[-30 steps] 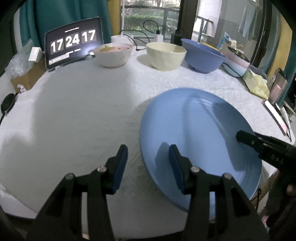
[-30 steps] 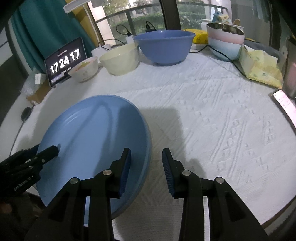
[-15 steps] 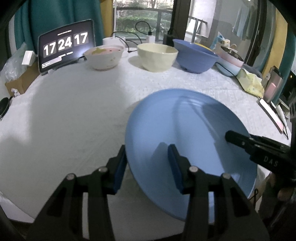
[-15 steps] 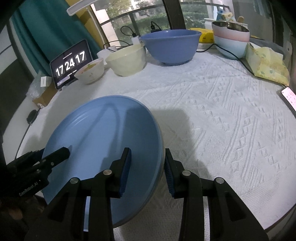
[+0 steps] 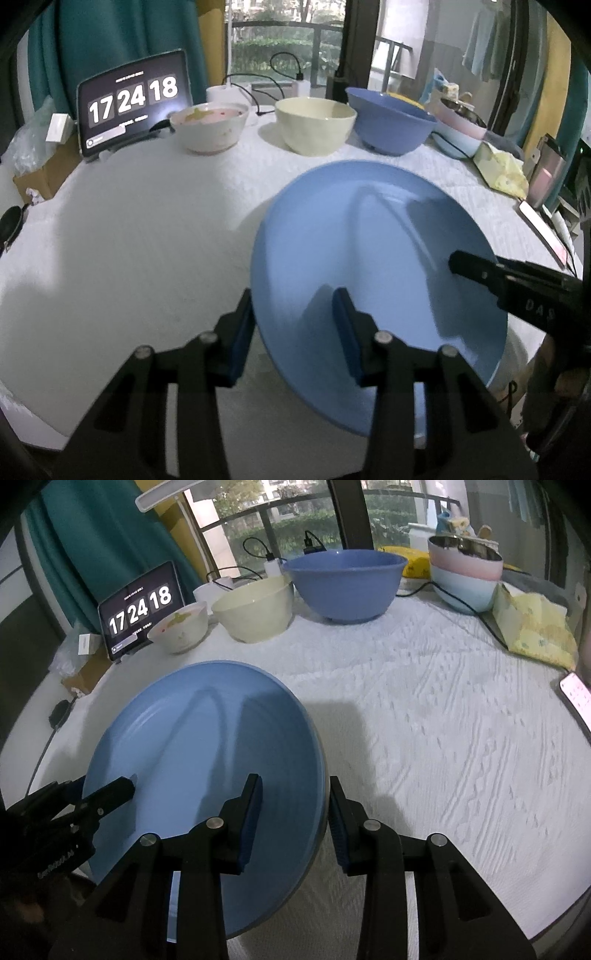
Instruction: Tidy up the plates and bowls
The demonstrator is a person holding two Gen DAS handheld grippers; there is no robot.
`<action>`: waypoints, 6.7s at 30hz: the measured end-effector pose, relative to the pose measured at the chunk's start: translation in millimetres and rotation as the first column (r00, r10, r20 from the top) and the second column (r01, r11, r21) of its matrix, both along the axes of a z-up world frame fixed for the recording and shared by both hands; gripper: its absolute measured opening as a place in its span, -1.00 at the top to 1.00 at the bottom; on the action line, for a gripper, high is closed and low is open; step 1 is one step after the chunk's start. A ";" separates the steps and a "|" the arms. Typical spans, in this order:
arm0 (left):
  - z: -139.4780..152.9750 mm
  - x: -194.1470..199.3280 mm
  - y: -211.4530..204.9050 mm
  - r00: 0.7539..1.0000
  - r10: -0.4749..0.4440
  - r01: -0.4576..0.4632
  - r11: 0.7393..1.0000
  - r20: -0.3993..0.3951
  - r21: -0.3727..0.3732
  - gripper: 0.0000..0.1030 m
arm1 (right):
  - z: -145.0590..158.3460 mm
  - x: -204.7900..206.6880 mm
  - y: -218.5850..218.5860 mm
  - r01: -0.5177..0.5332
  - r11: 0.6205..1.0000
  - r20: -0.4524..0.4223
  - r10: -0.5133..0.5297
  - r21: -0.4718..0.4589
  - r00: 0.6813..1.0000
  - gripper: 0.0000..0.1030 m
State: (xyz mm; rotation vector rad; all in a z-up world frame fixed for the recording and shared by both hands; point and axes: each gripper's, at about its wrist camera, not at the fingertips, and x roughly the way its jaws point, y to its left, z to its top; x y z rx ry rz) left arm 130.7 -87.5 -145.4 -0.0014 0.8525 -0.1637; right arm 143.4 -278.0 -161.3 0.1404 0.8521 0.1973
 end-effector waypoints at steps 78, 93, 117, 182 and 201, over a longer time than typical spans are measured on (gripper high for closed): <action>-7.1 84.4 176.5 0.946 0.323 -0.318 0.940 0.023 -0.120 0.20 | -5.9 146.2 179.1 -0.256 0.966 -0.030 0.255 -0.037 0.966 0.44; -12.1 90.0 176.4 0.941 0.337 -0.334 0.940 0.025 -0.069 0.13 | -14.2 153.4 187.5 -0.264 0.962 -0.031 0.263 -0.063 0.964 0.38; 40.6 50.0 132.4 0.935 0.315 -0.304 0.949 0.164 -0.087 0.07 | 23.8 114.3 115.3 -0.167 0.985 0.049 0.168 -0.041 0.985 0.29; 74.0 173.1 -113.9 0.966 -0.071 0.087 0.995 0.247 -0.051 -0.34 | 55.5 166.8 -103.3 0.093 0.994 0.171 -0.102 0.060 0.980 0.16; 38.0 211.6 -131.7 0.975 -0.094 0.095 0.995 0.203 0.006 -0.34 | 13.6 198.0 -107.8 0.122 0.991 0.078 -0.126 0.050 0.989 0.15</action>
